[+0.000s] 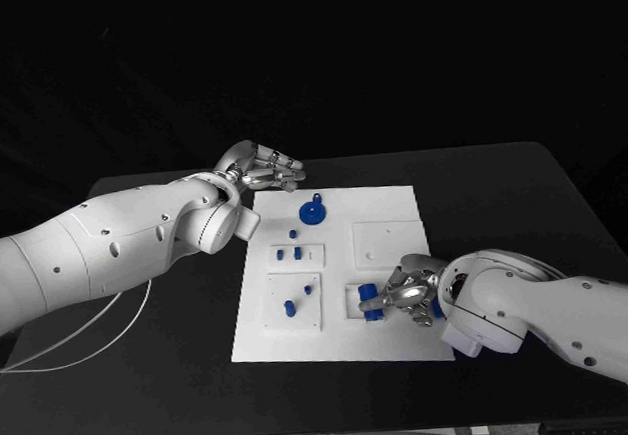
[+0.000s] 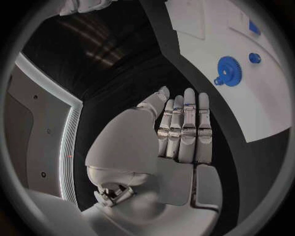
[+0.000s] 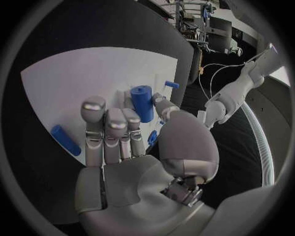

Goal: Assemble the parts on the task board

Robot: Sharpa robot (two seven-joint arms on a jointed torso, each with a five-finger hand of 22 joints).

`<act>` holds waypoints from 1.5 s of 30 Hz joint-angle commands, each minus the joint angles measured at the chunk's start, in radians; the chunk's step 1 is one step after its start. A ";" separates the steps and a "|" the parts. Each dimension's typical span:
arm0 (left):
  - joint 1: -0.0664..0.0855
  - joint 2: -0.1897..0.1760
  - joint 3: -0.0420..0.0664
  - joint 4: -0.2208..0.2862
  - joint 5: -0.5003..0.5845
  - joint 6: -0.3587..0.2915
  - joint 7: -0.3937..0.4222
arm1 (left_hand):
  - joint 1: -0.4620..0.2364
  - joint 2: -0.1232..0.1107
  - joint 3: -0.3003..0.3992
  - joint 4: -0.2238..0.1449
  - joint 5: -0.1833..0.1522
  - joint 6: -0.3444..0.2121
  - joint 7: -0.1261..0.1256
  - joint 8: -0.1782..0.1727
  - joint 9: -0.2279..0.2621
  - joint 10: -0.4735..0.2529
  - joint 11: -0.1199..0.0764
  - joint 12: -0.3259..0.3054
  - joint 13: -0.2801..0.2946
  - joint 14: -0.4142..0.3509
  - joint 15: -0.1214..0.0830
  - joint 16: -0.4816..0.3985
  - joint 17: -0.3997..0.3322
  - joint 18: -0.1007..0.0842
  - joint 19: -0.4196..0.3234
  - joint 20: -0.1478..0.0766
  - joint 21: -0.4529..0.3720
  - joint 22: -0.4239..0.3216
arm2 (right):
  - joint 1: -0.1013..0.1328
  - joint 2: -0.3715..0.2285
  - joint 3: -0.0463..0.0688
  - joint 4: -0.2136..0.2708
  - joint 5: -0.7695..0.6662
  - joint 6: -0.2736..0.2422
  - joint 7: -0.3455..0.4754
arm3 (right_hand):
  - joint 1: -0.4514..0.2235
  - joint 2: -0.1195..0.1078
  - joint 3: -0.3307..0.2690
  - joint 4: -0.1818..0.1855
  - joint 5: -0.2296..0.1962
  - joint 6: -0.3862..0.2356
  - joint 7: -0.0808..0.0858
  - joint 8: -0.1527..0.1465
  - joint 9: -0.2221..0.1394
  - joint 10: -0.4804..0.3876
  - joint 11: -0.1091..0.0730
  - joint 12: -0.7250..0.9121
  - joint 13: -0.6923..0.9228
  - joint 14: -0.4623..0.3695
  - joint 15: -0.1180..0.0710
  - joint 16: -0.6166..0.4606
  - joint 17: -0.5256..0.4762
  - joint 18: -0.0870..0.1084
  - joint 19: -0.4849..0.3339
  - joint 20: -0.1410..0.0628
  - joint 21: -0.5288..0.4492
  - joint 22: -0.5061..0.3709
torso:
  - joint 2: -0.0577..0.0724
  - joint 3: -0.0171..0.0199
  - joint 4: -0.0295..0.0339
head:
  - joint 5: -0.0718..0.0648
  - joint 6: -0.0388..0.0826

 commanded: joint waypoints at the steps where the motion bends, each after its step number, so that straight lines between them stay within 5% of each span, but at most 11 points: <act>1: 0.001 0.001 0.001 0.003 0.003 0.013 0.003 | 0.005 0.003 0.001 0.004 0.005 -0.004 -0.003 -0.003 -0.001 -0.006 -0.002 0.001 0.000 -0.001 0.007 -0.007 0.001 -0.013 0.005 0.000 0.004 0.000 | -0.002 0.001 0.000 0.008 -0.029 -0.023 0.019 | 0.006 -0.001 -0.003 0.002 0.002 0.008 0.002 0.004 0.002 0.002 -0.003 -0.004 -0.001 0.002 -0.005 -0.002 0.001 -0.009 0.057 -0.004 0.005 0.070 | 0.000 0.0011 -0.0003 | 0.001 -0.001; 16: 0.001 0.001 0.001 0.001 0.003 0.016 0.001 | 0.005 0.003 0.001 0.004 0.005 -0.004 -0.003 -0.003 -0.001 -0.006 -0.002 0.001 0.000 -0.001 0.007 -0.007 0.001 -0.013 0.005 0.000 0.004 0.000 | -0.002 -0.006 0.000 0.017 -0.032 -0.030 0.023 | 0.003 -0.010 -0.010 0.030 0.001 0.010 0.002 0.004 0.000 0.004 -0.004 -0.005 -0.001 0.002 -0.005 -0.002 0.003 -0.009 0.057 -0.005 0.011 0.071 | 0.000 0.0005 -0.0002 | 0.001 -0.002; 32: 0.001 0.001 0.001 0.001 0.002 0.017 -0.002 | 0.004 0.004 0.001 0.006 0.005 -0.004 -0.003 -0.003 -0.001 -0.006 -0.002 0.001 0.000 -0.001 0.008 -0.007 0.001 -0.013 0.005 0.000 0.004 -0.002 | -0.001 -0.001 0.000 0.006 -0.008 0.029 0.004 | -0.003 -0.019 -0.013 0.048 0.001 0.007 0.003 0.004 -0.001 0.001 -0.003 -0.009 -0.004 0.001 -0.005 -0.007 0.000 -0.009 0.056 -0.004 0.007 0.070 | -0.001 -0.0011 -0.0013 | 0.005 -0.005; 45: 0.001 0.002 0.001 0.002 0.002 0.017 -0.003 | 0.004 0.004 0.001 0.006 0.005 -0.004 -0.003 -0.003 -0.001 -0.006 -0.002 0.001 0.000 -0.001 0.008 -0.007 0.001 -0.013 0.005 0.000 0.004 -0.002 | 0.002 0.017 0.000 -0.008 -0.008 0.017 0.005 | -0.014 -0.045 -0.032 0.085 -0.001 0.006 0.006 0.004 -0.005 -0.001 -0.002 -0.015 -0.006 0.001 -0.007 -0.010 0.001 -0.009 0.056 -0.007 0.002 0.070 | 0.000 -0.0019 -0.0006 | 0.007 -0.001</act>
